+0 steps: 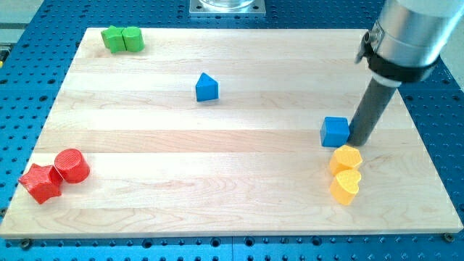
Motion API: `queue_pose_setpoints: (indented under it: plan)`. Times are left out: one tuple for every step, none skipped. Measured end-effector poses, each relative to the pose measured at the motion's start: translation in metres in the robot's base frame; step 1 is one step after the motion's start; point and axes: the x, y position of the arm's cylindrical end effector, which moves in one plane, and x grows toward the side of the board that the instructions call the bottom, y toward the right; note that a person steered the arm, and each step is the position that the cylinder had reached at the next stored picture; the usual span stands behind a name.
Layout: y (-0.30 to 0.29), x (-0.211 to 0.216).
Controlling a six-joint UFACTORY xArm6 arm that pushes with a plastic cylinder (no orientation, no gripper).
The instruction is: Push the cube downwards
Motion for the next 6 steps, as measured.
queue_pose_setpoints:
  plan:
    - [0.012, -0.063]
    - [-0.030, -0.046]
    - [-0.042, -0.023]
    - [-0.042, -0.014]
    - [-0.042, -0.002]
    - [-0.042, -0.017]
